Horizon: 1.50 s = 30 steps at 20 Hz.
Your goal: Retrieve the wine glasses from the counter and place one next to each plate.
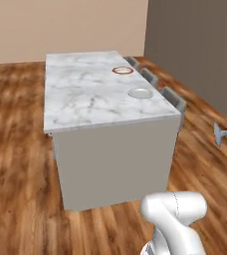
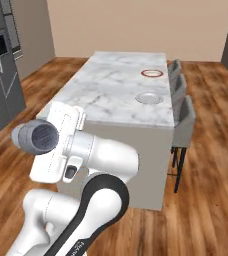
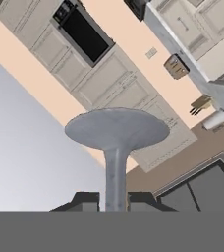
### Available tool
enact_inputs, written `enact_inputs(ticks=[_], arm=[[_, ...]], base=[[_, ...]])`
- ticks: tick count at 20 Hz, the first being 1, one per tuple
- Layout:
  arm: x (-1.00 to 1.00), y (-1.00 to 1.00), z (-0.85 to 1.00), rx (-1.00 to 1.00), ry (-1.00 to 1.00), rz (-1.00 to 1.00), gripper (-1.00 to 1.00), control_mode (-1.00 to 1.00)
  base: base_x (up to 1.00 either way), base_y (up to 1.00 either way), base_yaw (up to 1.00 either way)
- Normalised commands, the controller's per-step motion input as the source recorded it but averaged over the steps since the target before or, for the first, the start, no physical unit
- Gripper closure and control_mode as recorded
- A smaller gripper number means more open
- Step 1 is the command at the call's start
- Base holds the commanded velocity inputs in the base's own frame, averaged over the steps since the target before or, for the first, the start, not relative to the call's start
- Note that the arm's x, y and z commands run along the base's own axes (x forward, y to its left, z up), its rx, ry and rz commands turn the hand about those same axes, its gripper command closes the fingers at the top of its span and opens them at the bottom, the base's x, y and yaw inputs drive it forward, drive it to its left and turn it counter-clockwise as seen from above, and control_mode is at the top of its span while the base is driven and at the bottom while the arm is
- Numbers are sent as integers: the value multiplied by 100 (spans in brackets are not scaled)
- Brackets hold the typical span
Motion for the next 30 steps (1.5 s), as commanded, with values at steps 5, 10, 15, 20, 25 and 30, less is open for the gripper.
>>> enact_inputs(ticks=[5, 10, 15, 20, 25, 30], arm=[[0, 0, 0, 0, 0, 0, 100, 100], [0, 0, 0, 0, 0, 0, 100, 100], [0, 0, 0, 0, 0, 0, 100, 100], [0, 0, 0, 0, 0, 0, 100, 100], [0, 0, 0, 0, 0, 0, 100, 100], [0, 0, 0, 0, 0, 0, 100, 100]], base=[[20, -100, 0], [67, -100, 1], [100, -100, 12], [99, -100, 19], [88, -100, 34], [78, -97, 52]])
